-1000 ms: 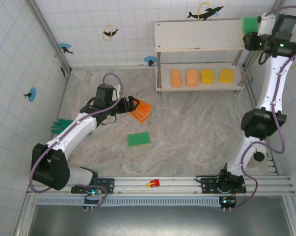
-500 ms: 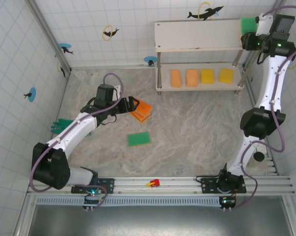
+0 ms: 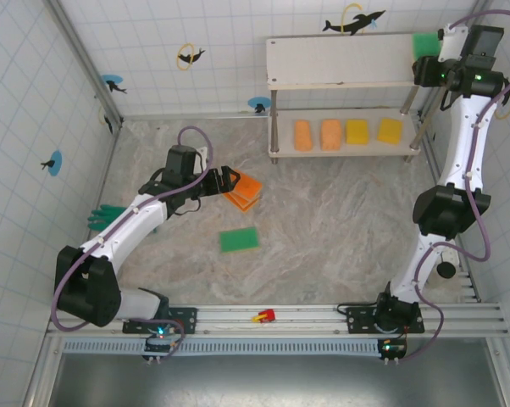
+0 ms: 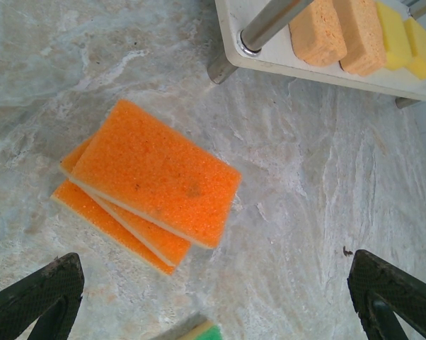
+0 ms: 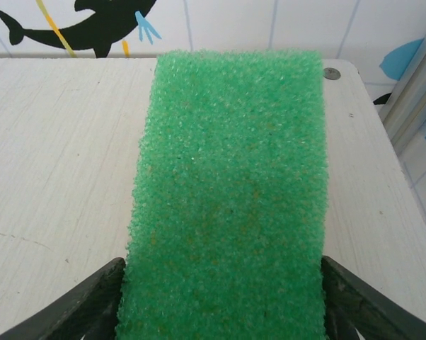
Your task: Place and organize the cleaning sponges onto the shelf
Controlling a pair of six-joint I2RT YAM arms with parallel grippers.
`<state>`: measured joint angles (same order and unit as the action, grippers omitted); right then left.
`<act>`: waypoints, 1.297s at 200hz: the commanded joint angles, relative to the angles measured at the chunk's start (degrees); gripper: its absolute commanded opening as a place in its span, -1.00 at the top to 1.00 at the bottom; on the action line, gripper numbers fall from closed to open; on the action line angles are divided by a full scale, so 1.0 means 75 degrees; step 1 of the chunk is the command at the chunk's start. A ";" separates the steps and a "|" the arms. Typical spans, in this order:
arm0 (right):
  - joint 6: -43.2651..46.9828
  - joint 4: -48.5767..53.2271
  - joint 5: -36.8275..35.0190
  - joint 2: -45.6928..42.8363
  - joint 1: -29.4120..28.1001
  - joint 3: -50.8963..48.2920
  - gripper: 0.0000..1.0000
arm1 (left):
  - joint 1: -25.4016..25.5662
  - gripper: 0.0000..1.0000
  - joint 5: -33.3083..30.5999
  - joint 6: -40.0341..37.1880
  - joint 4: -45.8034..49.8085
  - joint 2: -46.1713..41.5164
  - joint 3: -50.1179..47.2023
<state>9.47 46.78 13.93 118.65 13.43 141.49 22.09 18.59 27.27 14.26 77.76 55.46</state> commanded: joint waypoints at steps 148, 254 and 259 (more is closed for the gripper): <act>-0.0221 -0.0666 -0.0920 -0.1489 -0.0079 -0.0525 -0.99 | 0.0029 -0.95 -0.0300 -0.0050 0.0410 -0.0368 0.0235; 0.1666 -0.0759 -0.0904 -0.5706 -0.4571 -0.6234 -0.96 | 0.0009 -0.95 -0.0369 0.0143 0.0782 -0.0337 0.0354; 0.1644 -0.0874 -0.0739 -0.5824 -0.4731 -0.6569 -0.95 | 0.0008 -0.95 -0.0378 0.0187 0.0760 -0.0367 0.0314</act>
<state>19.18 42.87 4.34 76.88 -18.06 102.39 22.09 15.84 27.35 18.74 75.64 57.06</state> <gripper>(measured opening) 0.977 0.975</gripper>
